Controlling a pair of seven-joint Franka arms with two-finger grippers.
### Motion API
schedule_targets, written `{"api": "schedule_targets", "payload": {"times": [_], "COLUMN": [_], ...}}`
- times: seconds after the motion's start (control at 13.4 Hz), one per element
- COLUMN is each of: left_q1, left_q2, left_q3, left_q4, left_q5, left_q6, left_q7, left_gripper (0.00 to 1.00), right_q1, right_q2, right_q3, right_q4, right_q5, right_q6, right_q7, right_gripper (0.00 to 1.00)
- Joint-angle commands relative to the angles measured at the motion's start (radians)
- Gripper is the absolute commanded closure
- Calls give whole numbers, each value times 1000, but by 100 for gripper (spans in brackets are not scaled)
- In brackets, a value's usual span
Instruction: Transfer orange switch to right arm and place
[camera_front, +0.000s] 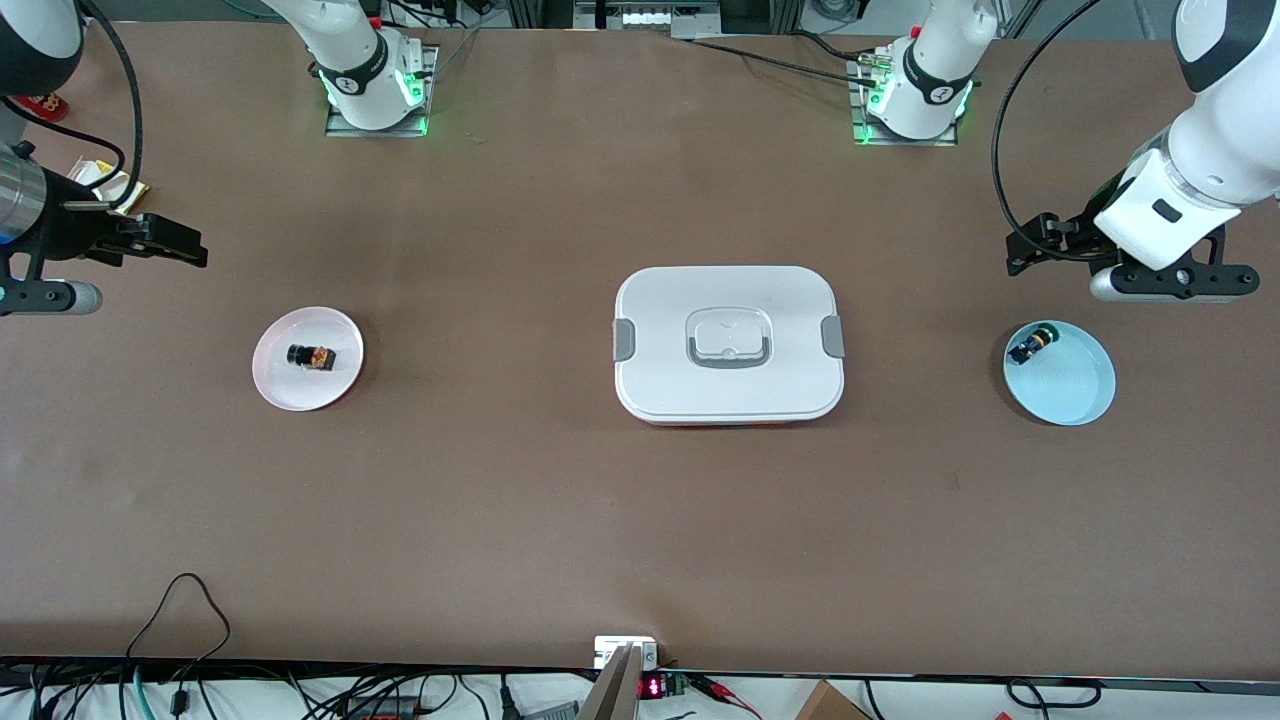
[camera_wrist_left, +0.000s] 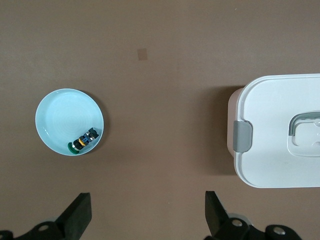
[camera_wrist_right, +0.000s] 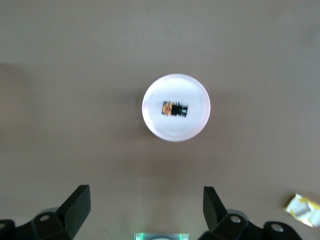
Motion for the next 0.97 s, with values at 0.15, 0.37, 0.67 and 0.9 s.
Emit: {"api": "schedule_targets", "payload": {"times": [0.15,0.37,0.67,0.9], "left_q1": [-9,-7,-1,4], "left_q2": [8,28,53,53], "left_q3": [4,4,5,5], "left_q4": [28,51,74,72], "left_q5": [75,74,74,67], "left_q6": [-11,-12,-12,-17], "left_q7": [-5,-4,4,45], "left_gripper": [0,0,0,0], "right_q1": [-2,1,-5,-5], "right_q2": [-154,-151,-142,-138], "right_q3": [1,2,-1,-1], "right_q4": [-160,-93,-84,-78], "right_q5": [14,14,18,18], "right_q6": [90,41,42,39], "right_q7": [-53,-48,-45,-45], "right_gripper": [0,0,0,0]}}
